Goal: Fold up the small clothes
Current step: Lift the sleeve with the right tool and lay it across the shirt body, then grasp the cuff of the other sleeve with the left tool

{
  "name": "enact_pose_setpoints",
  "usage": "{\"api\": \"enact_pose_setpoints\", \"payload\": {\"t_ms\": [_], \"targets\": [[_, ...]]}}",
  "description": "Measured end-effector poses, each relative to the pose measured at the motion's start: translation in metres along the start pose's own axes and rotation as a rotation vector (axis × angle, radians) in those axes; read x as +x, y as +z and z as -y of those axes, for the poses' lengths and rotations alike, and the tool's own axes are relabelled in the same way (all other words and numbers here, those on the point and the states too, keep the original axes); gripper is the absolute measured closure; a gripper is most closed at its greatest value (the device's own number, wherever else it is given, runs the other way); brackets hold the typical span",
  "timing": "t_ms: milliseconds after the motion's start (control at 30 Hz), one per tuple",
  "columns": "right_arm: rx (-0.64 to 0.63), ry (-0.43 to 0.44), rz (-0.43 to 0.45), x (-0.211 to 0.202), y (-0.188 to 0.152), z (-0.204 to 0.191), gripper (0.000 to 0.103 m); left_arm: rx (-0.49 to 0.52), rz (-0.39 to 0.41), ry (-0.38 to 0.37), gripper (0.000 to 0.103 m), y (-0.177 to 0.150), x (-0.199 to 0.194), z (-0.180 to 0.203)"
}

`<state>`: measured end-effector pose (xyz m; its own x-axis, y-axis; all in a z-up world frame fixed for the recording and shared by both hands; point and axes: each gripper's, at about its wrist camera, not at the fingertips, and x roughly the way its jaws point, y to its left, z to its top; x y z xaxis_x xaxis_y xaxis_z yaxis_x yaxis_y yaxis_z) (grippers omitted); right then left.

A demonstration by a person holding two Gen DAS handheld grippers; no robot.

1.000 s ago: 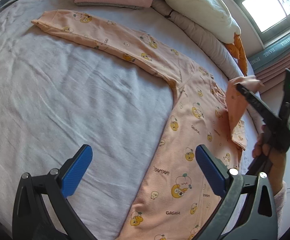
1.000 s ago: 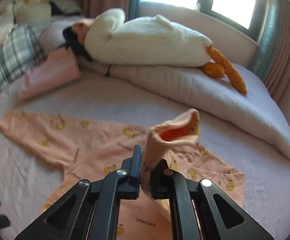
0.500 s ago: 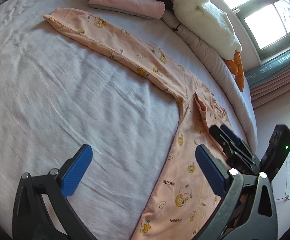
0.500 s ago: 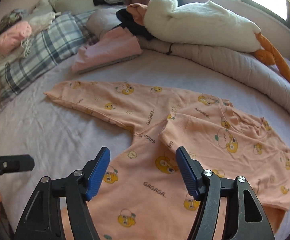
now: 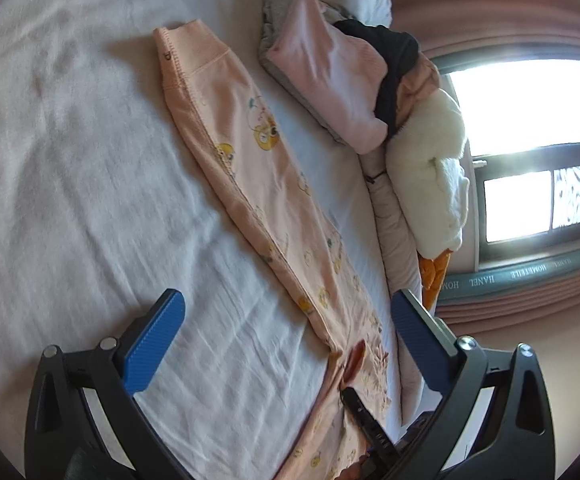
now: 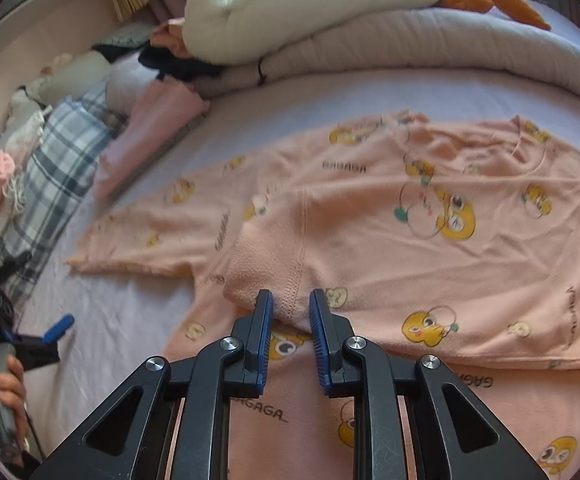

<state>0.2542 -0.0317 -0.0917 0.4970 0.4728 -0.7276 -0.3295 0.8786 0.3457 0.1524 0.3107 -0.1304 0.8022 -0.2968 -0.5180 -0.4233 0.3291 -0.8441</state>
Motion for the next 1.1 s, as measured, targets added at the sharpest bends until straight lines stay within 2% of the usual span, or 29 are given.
{"api": "enact_pose_setpoints", "payload": {"t_ms": [100,267,433,500,600,667,733,767,833,867,900,1100], "targets": [[-0.010,0.002,0.025,-0.008,-0.002,-0.005,0.080,-0.059,0.013,-0.048,0.001,0.016,0.010,-0.008],[0.000,0.045,0.064,-0.042,-0.003,0.002,0.080,-0.063,0.093,-0.071,0.001,0.046,0.015,-0.002],[0.018,0.060,0.092,-0.073,-0.013,0.014,0.080,-0.162,0.181,-0.113,0.003,0.076,0.020,-0.013],[0.030,0.063,0.096,-0.082,-0.022,0.019,0.080,-0.173,0.211,-0.090,0.013,0.086,0.019,-0.015],[0.042,0.045,0.093,-0.092,-0.039,0.027,0.080,-0.217,0.219,-0.078,0.035,0.094,0.018,-0.027],[0.047,0.037,0.088,-0.095,-0.048,0.029,0.080,-0.224,0.212,-0.051,0.061,0.100,0.020,-0.033],[0.050,0.024,0.084,-0.098,-0.055,0.032,0.080,-0.213,0.204,-0.018,0.077,0.101,0.018,-0.037],[0.053,0.015,0.083,-0.099,-0.058,0.033,0.080,-0.192,0.198,0.003,0.083,0.100,0.016,-0.036],[0.070,0.010,0.082,-0.101,-0.063,0.038,0.080,-0.102,0.188,0.053,0.086,0.099,0.016,-0.022],[0.088,0.009,0.080,-0.101,-0.065,0.041,0.080,-0.047,0.179,0.066,0.096,0.098,0.016,-0.012],[0.107,0.006,0.076,-0.100,-0.067,0.046,0.080,0.009,0.169,0.077,0.099,0.095,0.016,-0.001],[0.184,-0.005,0.072,-0.110,-0.088,0.064,0.079,0.303,0.184,0.085,0.099,0.071,0.005,0.082]]}}
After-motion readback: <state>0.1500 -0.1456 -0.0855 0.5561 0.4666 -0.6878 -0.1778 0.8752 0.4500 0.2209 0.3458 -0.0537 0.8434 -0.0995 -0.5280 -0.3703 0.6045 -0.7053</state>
